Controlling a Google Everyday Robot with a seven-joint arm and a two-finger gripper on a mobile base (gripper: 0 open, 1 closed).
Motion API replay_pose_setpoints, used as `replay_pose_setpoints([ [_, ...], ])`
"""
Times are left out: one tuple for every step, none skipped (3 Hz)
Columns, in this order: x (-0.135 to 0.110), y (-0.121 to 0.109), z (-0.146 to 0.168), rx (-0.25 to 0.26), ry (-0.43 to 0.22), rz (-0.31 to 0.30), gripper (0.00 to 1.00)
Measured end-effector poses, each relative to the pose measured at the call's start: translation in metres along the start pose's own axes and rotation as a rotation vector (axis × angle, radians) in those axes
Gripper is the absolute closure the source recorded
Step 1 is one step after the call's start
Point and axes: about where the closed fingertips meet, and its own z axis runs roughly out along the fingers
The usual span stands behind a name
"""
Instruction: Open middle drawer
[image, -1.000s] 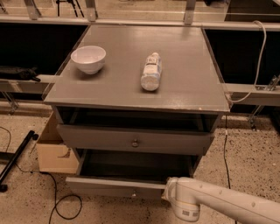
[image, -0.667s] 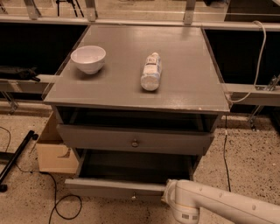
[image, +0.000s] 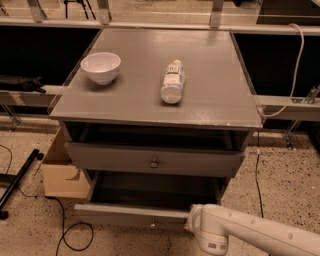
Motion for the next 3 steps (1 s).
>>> replay_pose_setpoints([
  [0.0073, 0.0131, -0.0038, -0.015, -0.007, 0.01, 1.0],
  [0.0077, 0.0191, -0.009, -0.021, -0.01, 0.019, 1.0],
  [0.0068, 0.0194, -0.0093, -0.021, -0.01, 0.019, 1.0],
])
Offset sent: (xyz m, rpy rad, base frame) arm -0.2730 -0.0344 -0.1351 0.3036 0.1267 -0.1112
